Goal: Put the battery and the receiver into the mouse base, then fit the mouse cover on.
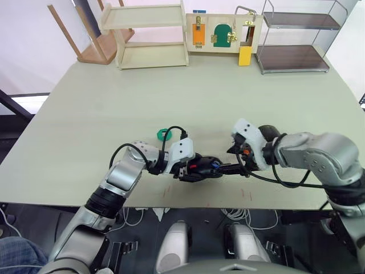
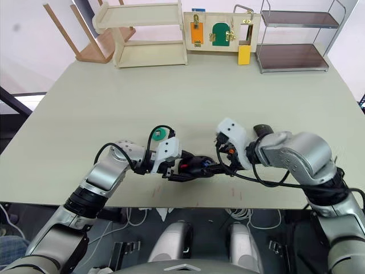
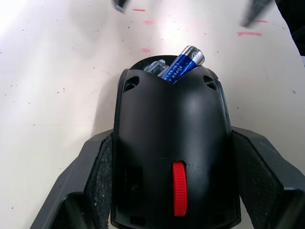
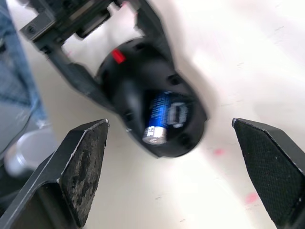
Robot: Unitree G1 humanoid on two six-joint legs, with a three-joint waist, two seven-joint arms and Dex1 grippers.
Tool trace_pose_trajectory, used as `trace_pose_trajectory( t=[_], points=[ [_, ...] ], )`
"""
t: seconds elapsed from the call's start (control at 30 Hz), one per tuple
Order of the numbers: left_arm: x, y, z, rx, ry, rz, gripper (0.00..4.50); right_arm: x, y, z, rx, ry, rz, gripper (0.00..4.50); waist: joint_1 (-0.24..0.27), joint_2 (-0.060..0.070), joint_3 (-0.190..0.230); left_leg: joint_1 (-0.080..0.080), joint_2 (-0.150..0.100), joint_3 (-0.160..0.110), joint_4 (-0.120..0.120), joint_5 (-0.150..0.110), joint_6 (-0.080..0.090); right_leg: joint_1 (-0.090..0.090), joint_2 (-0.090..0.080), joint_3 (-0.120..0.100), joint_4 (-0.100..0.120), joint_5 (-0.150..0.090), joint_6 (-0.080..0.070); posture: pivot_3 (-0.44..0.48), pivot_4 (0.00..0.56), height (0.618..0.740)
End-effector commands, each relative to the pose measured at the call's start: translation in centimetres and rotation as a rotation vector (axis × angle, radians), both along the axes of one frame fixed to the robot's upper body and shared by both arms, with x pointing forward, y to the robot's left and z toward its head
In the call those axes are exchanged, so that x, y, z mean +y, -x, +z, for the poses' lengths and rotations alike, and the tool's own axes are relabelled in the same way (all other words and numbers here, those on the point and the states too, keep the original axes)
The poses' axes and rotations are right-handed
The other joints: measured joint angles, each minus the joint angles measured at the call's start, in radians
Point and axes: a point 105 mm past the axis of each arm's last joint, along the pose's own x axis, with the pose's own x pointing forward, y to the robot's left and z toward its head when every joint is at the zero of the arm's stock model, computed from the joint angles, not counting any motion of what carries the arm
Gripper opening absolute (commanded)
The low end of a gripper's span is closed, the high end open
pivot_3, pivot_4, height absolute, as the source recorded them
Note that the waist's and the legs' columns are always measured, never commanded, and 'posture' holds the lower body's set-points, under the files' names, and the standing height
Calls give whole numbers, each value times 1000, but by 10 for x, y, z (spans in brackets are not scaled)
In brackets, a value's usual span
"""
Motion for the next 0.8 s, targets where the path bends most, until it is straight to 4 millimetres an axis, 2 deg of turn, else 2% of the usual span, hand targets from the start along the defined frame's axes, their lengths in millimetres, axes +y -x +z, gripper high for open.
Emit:
trace_pose_trajectory(
  t=[0.03,0.13,0.2,0.37,0.8],
  points=[
    [5,1,-19,51,-50,45,2913,-4,2,15,-167,-81,45,4348,2,0,0,0,0,0,0,0,0,0,0,0,0,0,0,0,150,740],
    [5,1,-19,50,-51,44,2913,-9,5,11,-232,-138,61,3543,1,0,0,0,0,0,0,0,0,0,0,0,0,0,0,0,150,740],
    [6,0,-19,47,-54,44,2913,-12,9,5,-235,-156,76,2679,1,0,0,0,0,0,0,0,0,0,0,0,0,0,0,0,150,740],
    [6,-2,-18,41,-55,43,2913,-9,16,-4,-311,-260,116,105,1,0,0,0,0,0,0,0,0,1,0,0,0,0,0,0,150,740],
    [6,-2,-19,41,-54,43,2913,2,18,-23,-403,-412,54,39,2,0,0,1,0,1,0,0,0,1,1,0,0,0,0,0,150,740]
  ],
)
